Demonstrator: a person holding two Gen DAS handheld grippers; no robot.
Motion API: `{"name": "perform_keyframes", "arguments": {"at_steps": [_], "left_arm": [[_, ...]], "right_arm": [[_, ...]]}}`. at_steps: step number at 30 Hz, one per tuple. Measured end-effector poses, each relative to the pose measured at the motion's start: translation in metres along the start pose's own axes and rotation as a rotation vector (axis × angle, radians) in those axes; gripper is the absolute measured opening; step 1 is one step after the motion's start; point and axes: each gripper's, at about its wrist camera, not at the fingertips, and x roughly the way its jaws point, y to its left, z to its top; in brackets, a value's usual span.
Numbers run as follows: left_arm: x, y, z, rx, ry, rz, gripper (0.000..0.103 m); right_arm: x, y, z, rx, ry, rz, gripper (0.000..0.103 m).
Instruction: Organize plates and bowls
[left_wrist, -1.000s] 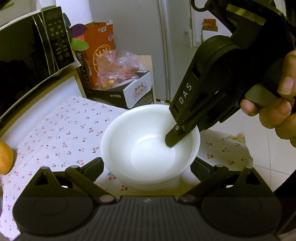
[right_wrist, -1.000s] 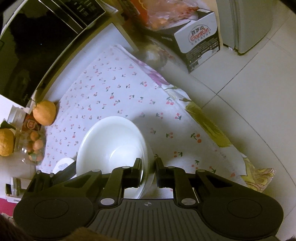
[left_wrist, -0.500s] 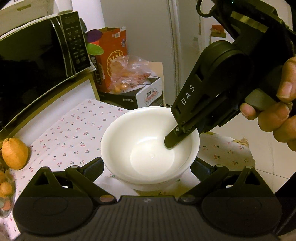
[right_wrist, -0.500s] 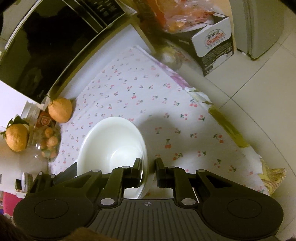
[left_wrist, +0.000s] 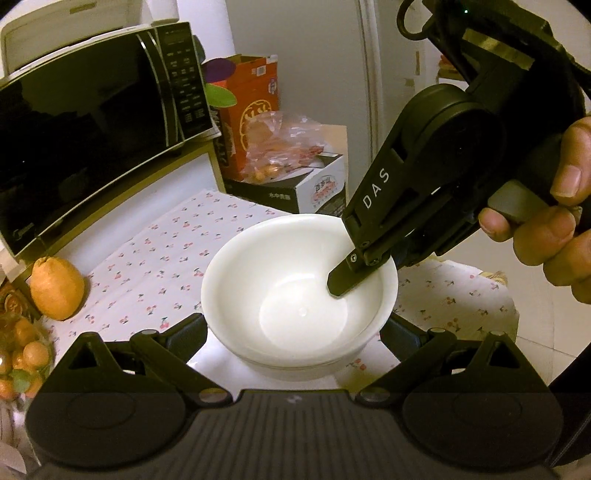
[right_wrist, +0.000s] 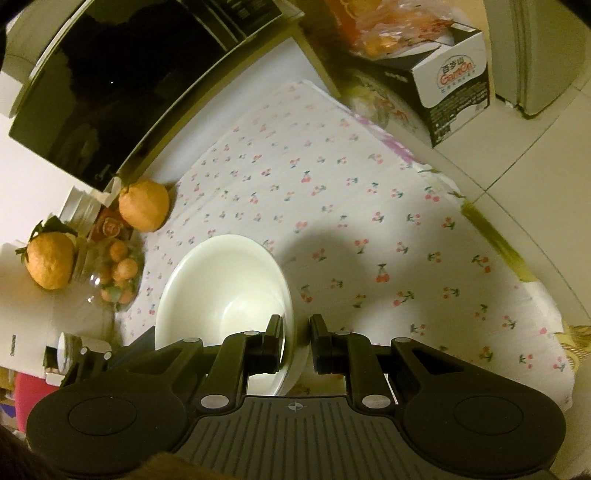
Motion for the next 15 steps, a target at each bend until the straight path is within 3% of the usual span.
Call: {"name": "perform_keyframes", "arguments": {"at_steps": [15], "left_arm": [[-0.021, 0.023, -0.019, -0.031, 0.031, 0.045, 0.099]], "right_arm": [[0.021, 0.039, -0.016, -0.051, 0.051, 0.03, 0.016]]}}
